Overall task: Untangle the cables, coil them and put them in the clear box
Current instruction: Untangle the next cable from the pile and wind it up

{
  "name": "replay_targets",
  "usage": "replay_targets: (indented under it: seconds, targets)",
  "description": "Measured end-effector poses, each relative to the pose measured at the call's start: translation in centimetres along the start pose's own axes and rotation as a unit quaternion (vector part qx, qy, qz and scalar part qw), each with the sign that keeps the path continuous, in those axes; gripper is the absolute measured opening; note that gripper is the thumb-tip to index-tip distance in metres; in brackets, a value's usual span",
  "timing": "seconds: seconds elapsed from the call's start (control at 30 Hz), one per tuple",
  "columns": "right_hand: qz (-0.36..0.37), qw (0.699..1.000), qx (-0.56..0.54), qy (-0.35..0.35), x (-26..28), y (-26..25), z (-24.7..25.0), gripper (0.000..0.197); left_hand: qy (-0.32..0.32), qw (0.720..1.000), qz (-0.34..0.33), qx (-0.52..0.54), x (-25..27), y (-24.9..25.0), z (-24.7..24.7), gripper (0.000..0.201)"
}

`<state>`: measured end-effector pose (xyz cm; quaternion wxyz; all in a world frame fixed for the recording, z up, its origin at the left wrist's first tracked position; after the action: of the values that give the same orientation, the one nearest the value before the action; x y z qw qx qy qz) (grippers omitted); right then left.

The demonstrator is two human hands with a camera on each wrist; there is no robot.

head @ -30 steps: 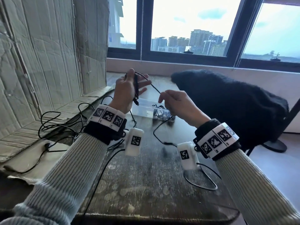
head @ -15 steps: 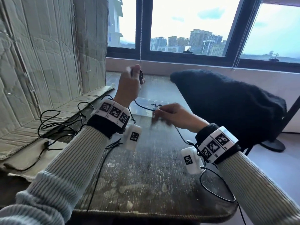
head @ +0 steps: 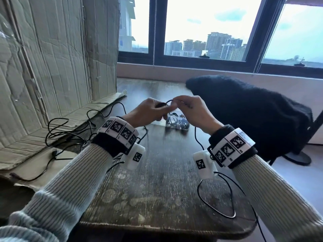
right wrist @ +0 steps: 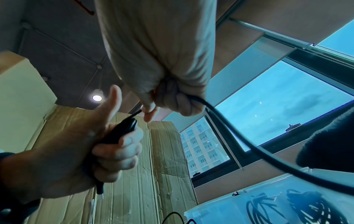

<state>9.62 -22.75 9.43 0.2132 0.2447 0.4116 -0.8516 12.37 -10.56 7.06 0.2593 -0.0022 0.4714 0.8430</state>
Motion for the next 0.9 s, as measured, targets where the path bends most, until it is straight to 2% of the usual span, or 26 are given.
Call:
replay_targets:
  seconds: [0.07, 0.13, 0.2, 0.3, 0.47, 0.57, 0.67, 0.7, 0.77, 0.83, 0.9]
  targets:
    - [-0.020, 1.000, -0.016, 0.017, 0.0, 0.5, 0.5, 0.022, 0.001, 1.000, -0.023, 0.017, 0.2, 0.5, 0.0, 0.035]
    - [-0.038, 0.998, -0.034, 0.031, 0.1, 0.8, 1.1, 0.026, 0.023, 0.992, -0.014, 0.126, 0.2, 0.3, 0.8, 0.033]
    - [-0.053, 0.995, -0.069, 0.042, 0.3, 1.2, 1.8, 0.026, 0.044, 0.966, -0.002, 0.256, 0.3, 0.0, 1.8, 0.034]
    - [-0.047, 0.996, -0.077, 0.019, 0.7, 0.9, 1.4, 0.023, 0.073, 0.931, 0.009, 0.358, 0.4, 0.0, 2.5, 0.034]
    - [-0.033, 0.998, -0.044, -0.026, 1.4, 0.3, -1.0, 0.025, 0.114, 0.900, -0.002, 0.421, -0.1, 0.7, 3.4, 0.036]
    - [-0.030, 0.997, -0.039, -0.062, 2.0, 0.0, -2.6, 0.028, 0.108, 0.881, 0.003, 0.461, -0.1, 1.1, 3.5, 0.038]
    - [-0.047, 0.991, -0.060, -0.114, 2.7, -0.5, -3.8, 0.031, 0.100, 0.844, 0.027, 0.526, -0.3, 1.3, 2.8, 0.021]
    - [-0.062, 0.987, -0.059, -0.134, 3.0, -0.4, -4.1, 0.032, 0.106, 0.840, 0.039, 0.531, -0.3, 1.1, 2.7, 0.020]
    - [-0.089, 0.980, -0.054, -0.168, 3.5, -0.2, -4.3, 0.033, 0.120, 0.854, 0.055, 0.503, -0.5, 1.0, 2.9, 0.024]
    - [-0.098, 0.977, -0.032, -0.186, 3.9, 0.1, -4.2, 0.032, 0.145, 0.903, 0.050, 0.402, -0.6, 1.2, 3.9, 0.032]
    - [-0.091, 0.979, -0.004, -0.180, 3.8, 0.1, -3.4, 0.029, 0.177, 0.956, 0.017, 0.232, -0.5, 1.6, 5.3, 0.041]
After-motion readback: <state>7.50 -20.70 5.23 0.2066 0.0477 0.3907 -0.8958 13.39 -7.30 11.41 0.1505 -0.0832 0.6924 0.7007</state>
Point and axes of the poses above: each hand's wrist, its own x-axis away from the middle knuckle, its own z-axis out of the back of the hand, y = z × x, the point moved 9 cm from there along -x, towards the middle knuckle, and after that the axes turned 6 degrees about z, right-handed, at the moved point
